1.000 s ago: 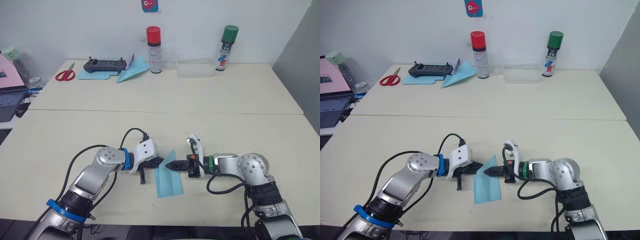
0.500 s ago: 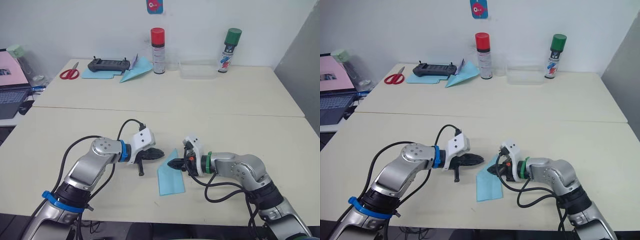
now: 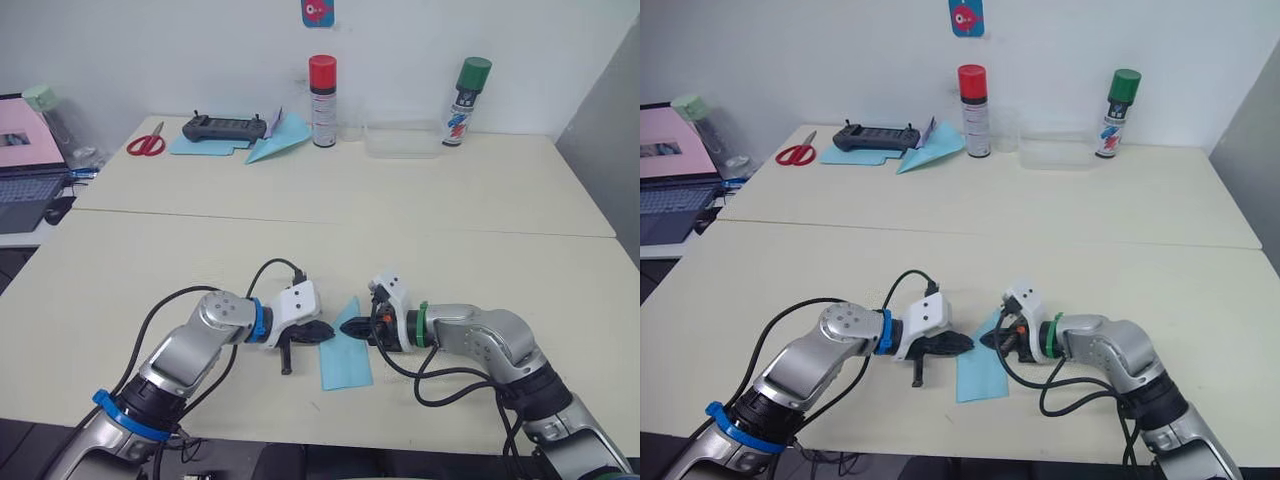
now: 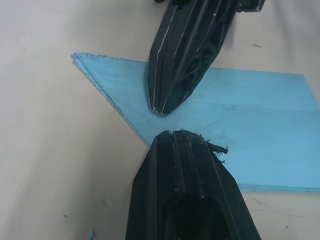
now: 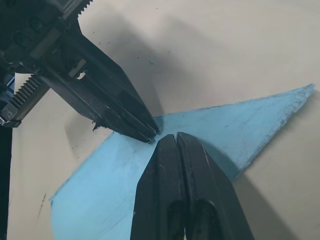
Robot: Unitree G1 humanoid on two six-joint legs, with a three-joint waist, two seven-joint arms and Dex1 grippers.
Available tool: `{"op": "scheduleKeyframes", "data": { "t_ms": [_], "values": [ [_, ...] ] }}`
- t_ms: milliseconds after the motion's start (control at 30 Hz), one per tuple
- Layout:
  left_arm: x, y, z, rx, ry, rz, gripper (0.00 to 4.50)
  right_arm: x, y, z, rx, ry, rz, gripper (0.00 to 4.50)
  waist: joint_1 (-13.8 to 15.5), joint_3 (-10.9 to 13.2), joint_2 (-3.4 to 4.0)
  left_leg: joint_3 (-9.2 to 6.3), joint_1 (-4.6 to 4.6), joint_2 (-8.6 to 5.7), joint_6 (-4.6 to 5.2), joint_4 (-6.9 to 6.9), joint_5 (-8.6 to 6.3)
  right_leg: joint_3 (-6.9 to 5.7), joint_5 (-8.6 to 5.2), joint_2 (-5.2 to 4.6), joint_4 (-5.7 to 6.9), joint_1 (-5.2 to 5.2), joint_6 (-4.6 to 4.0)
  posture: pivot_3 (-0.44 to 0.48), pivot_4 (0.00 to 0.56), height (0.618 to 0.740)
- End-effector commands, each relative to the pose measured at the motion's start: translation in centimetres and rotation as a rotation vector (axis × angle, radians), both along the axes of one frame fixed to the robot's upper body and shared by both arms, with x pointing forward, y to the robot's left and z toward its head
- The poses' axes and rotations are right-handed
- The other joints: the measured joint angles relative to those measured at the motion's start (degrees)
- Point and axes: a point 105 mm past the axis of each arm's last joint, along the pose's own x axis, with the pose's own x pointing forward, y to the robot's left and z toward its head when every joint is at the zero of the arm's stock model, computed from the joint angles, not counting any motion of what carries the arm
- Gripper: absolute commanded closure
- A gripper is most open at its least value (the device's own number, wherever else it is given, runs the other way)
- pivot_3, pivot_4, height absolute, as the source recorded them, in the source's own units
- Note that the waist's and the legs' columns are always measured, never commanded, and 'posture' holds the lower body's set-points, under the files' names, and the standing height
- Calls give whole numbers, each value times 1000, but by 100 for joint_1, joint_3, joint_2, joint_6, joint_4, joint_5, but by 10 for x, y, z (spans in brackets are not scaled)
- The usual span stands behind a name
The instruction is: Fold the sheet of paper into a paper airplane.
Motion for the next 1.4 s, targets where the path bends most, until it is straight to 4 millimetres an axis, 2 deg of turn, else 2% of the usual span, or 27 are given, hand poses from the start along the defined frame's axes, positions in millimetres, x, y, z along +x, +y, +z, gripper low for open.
{"op": "scheduleKeyframes", "data": {
  "t_ms": [33,100,167,333,467,567,633,700,767,867,933,1067,1200,1300,1400],
  "values": [
    [-4,6,-26,66,51,3,4500,7,-19,4,-54,-164,50,4480,17,5,8,0,-1,-3,0,0,0,0,0,-3,0,0,0,0,150,740],
    [-5,8,-31,78,55,-1,4500,13,-22,10,-48,-250,67,4480,16,6,7,0,-6,-10,0,-1,0,-2,0,-6,-2,0,1,0,150,740],
    [-5,10,-33,86,53,-6,4500,19,-28,6,-68,-286,55,4480,6,5,6,3,-6,-11,1,-6,-2,-5,1,-2,-4,1,2,0,150,740],
    [-2,12,-35,85,50,-4,4500,28,-28,-2,-66,-297,-4,4480,0,5,10,-5,-3,-6,1,-23,-1,-10,21,9,1,23,37,0,150,740],
    [-1,12,-35,86,49,-11,4500,29,-24,-2,-38,-295,-51,4480,-16,5,9,-4,7,-3,1,-20,-1,-8,3,10,1,32,5,0,150,740],
    [1,12,-34,88,44,-20,4500,34,-30,-8,-95,-350,-76,4480,-20,5,10,-1,11,0,1,-16,0,-6,2,10,1,32,3,0,150,740],
    [1,12,-34,88,44,-24,4500,42,-34,-1,-85,-392,-122,4480,-20,5,10,-2,19,0,1,-14,0,-6,2,9,1,22,3,0,150,740],
    [1,12,-34,89,43,-28,4500,46,-34,14,-28,-460,-126,4480,-13,6,12,-2,19,-1,1,-13,0,-6,2,9,1,19,3,0,150,740],
    [1,12,-34,92,43,-32,4500,38,-28,30,55,-495,-64,4480,-2,8,14,-3,10,-5,1,-11,0,-5,2,8,1,19,3,0,150,740],
    [0,14,-34,95,45,-34,4500,23,-18,39,141,-456,5,4480,-6,8,15,-4,1,-9,1,-13,-1,-5,13,8,1,36,22,0,150,740],
    [0,14,-35,96,45,-33,4500,15,-9,33,141,-424,53,4480,-7,11,19,-7,1,-7,1,-23,-1,-9,22,11,1,33,38,0,150,740],
    [1,14,-34,97,43,-29,4500,14,-3,20,108,-372,55,4480,-7,12,21,-11,2,-6,1,-26,-1,-12,20,12,2,34,35,0,150,740],
    [0,16,-34,98,44,-27,4500,13,-8,2,13,-346,72,4480,-8,12,22,-8,2,-7,1,-25,-1,-10,3,11,2,32,5,0,150,740],
    [1,16,-34,101,45,-27,4500,23,-21,-15,-107,-351,16,4480,-13,11,22,-9,6,-7,1,-26,-1,-11,4,12,2,35,6,0,150,740],
    [2,15,-34,100,43,-29,4500,33,-31,-20,-156,-372,-26,4480,-16,11,22,-8,13,-5,1,-25,0,-11,3,12,4,38,4,0,150,740]
  ]
}}
